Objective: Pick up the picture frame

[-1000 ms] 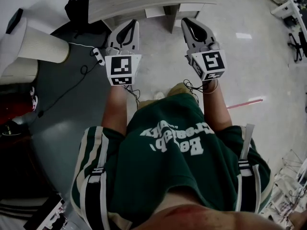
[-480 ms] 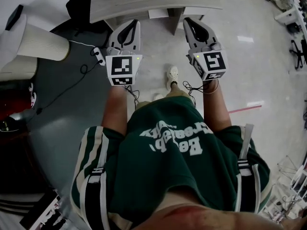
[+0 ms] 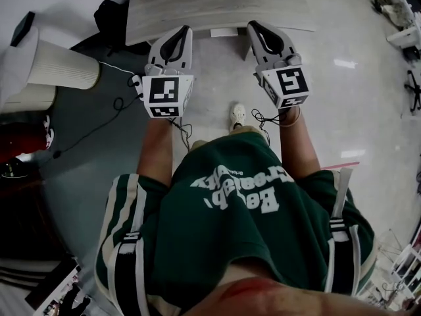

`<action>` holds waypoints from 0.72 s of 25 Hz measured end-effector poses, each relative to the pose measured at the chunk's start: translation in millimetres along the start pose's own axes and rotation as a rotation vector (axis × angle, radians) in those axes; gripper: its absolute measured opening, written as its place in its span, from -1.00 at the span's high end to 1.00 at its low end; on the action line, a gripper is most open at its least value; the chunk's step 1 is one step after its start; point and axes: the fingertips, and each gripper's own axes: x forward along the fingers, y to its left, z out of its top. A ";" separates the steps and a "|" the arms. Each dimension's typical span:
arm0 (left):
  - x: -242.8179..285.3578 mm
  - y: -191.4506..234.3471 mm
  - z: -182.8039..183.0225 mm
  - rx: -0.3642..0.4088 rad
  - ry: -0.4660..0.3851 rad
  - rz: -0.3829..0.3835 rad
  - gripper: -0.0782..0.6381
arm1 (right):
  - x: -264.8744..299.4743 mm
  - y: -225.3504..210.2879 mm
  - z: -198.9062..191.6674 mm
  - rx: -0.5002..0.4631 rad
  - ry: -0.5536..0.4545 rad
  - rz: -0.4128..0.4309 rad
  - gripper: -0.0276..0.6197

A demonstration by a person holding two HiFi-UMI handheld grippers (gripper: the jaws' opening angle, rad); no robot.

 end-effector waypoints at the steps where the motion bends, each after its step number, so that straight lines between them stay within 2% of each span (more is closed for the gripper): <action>1: 11.7 0.7 0.9 -0.002 0.002 0.000 0.73 | 7.2 -9.1 -2.0 -0.001 0.004 0.005 0.81; 5: 48.4 0.5 2.3 -0.001 0.005 0.002 0.73 | 28.3 -40.0 -12.8 0.008 0.021 0.019 0.81; 10: 83.0 1.6 0.1 -0.044 0.008 0.027 0.73 | 48.9 -72.3 -24.3 0.033 0.015 0.030 0.81; 18: 137.2 -9.4 -12.6 -0.049 0.028 0.049 0.73 | 67.1 -125.9 -48.0 0.040 0.045 0.046 0.81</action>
